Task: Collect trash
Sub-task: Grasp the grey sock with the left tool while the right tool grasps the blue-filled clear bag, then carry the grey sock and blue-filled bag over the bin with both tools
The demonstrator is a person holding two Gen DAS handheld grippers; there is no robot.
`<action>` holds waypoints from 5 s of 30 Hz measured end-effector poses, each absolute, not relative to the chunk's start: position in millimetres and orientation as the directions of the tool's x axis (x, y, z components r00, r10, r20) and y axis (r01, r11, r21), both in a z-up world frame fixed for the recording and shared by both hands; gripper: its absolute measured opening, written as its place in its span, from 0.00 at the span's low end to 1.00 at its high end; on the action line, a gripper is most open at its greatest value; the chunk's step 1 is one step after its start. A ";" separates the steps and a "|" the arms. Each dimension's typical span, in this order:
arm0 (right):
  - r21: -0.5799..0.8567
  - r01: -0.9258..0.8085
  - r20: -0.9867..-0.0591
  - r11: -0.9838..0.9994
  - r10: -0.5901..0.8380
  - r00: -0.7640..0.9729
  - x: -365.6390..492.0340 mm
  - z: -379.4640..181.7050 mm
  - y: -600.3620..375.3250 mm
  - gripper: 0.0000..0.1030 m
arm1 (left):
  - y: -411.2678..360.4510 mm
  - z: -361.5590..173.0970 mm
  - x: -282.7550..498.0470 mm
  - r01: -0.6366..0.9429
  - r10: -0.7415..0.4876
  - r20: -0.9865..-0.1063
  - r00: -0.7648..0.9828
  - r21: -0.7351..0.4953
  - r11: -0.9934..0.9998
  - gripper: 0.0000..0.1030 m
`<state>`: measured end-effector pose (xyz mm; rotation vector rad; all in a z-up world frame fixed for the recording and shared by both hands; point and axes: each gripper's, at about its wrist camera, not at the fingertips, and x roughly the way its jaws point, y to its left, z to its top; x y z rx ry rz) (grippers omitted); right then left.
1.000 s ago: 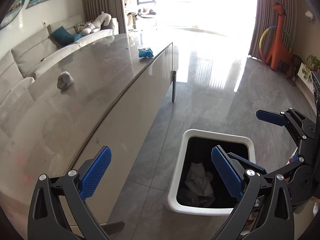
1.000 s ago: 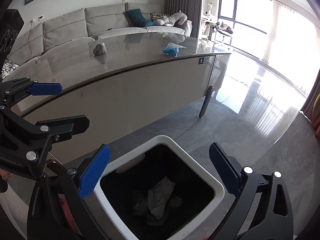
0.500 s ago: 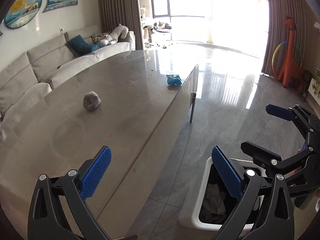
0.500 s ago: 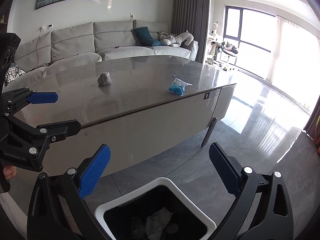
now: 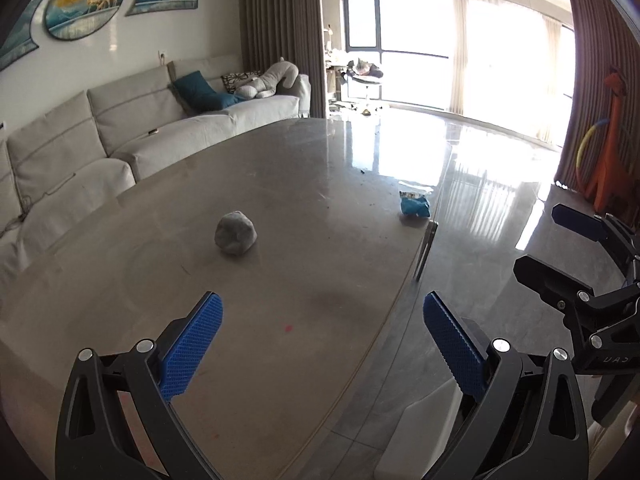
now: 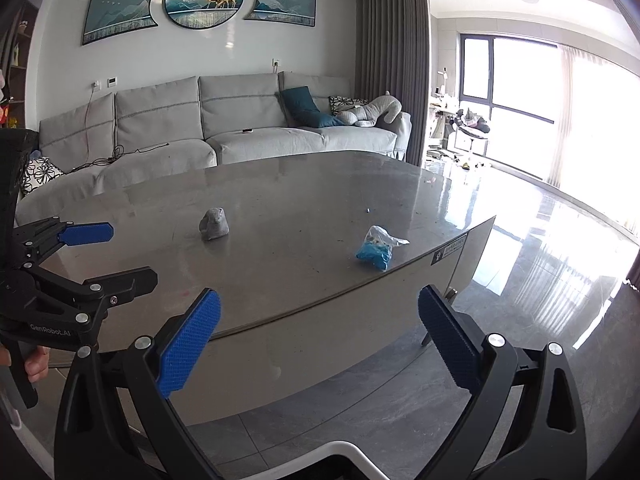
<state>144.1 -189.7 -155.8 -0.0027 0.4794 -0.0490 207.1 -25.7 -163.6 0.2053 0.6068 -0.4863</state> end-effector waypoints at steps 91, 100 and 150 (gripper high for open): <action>0.029 0.104 -0.593 0.994 -0.067 0.802 297.4 -229.9 -246.7 0.41 | -80.5 -184.5 330.9 0.478 -0.347 -0.630 0.694 0.044 0.877 0.20; 0.031 0.052 -0.513 0.998 -0.029 0.858 231.5 -179.5 -227.7 0.40 | -81.3 -175.8 306.2 0.518 -0.384 -0.629 0.676 0.035 0.855 0.20; 0.075 0.204 -0.591 0.976 -0.121 0.798 33.0 -234.0 -234.6 0.40 | -150.5 -282.3 78.7 0.790 -0.439 -0.817 0.373 0.033 0.612 0.21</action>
